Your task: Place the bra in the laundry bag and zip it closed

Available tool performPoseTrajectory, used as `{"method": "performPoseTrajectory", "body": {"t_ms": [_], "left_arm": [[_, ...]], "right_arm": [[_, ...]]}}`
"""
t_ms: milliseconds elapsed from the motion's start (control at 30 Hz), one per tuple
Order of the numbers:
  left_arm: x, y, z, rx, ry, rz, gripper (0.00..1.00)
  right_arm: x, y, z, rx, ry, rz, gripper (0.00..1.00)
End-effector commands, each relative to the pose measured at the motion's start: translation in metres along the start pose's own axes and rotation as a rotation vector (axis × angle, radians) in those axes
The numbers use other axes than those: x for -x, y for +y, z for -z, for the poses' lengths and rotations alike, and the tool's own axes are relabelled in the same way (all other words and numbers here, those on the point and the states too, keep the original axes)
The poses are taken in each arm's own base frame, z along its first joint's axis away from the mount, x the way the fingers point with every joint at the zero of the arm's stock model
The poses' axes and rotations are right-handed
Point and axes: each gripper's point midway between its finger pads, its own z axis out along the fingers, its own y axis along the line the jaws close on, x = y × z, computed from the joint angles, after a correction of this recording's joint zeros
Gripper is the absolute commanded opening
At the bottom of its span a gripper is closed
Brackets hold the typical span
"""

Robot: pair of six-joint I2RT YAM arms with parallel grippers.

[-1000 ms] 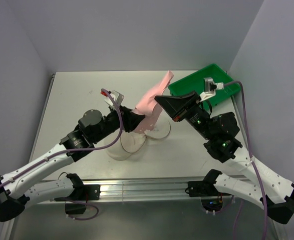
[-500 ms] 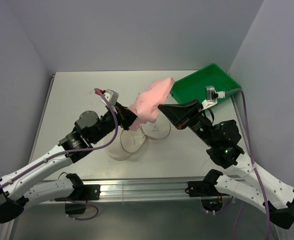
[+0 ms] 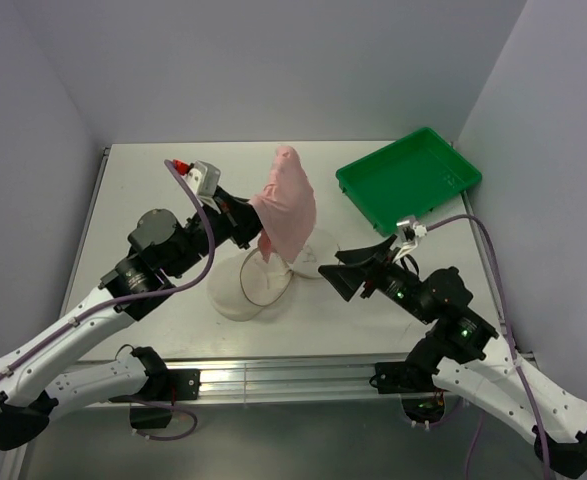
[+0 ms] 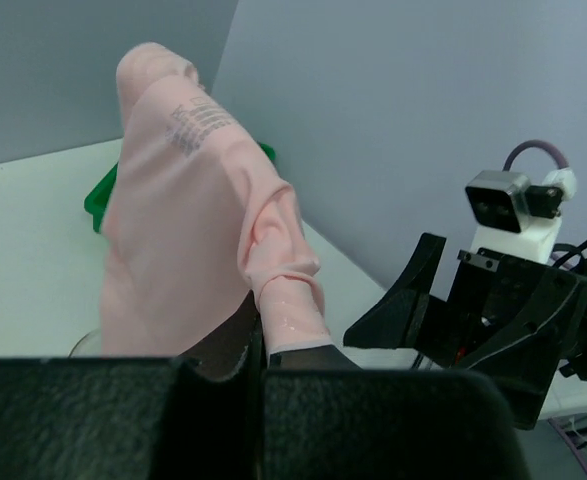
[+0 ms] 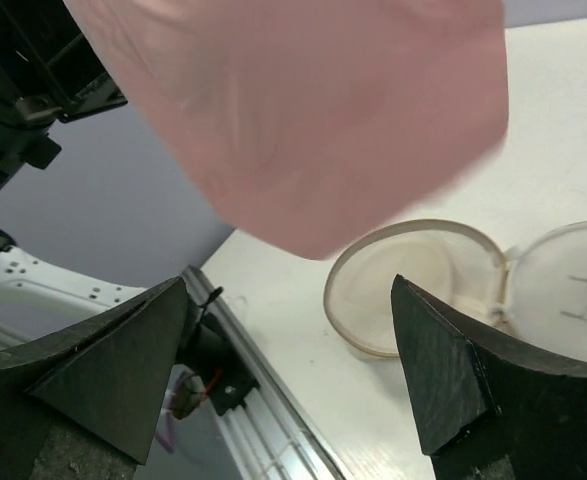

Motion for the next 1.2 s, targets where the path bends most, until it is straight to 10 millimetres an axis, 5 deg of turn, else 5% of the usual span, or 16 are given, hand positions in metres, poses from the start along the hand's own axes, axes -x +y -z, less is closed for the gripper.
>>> {"method": "performPoseTrajectory", "body": {"t_ms": [0, 67, 367, 633, 967, 1167], "left_arm": [[0.003, -0.008, 0.001, -0.039, 0.014, -0.013, 0.0], [-0.002, -0.009, 0.002, -0.048, 0.041, -0.018, 0.0], [-0.032, -0.071, 0.039, -0.445, 0.204, -0.065, 0.0], [-0.067, -0.075, 0.075, -0.542, 0.369, -0.094, 0.0], [-0.065, -0.076, 0.116, -0.551, 0.419, -0.169, 0.0], [-0.063, -0.089, 0.122, -0.645, 0.41, -0.171, 0.0]], "right_arm": [[0.018, 0.0, 0.009, -0.043, -0.021, 0.119, 0.9], [0.024, -0.001, 0.007, -0.066, -0.017, 0.154, 0.9], [0.041, 0.025, -0.017, 0.119, 0.036, 0.543, 1.0], [0.042, 0.066, -0.003, 0.375, 0.059, 0.694, 1.0], [0.04, 0.116, 0.012, 0.637, 0.157, 0.694, 1.0], [0.034, 0.125, -0.01, 0.713, 0.267, 0.611, 1.0]]}}
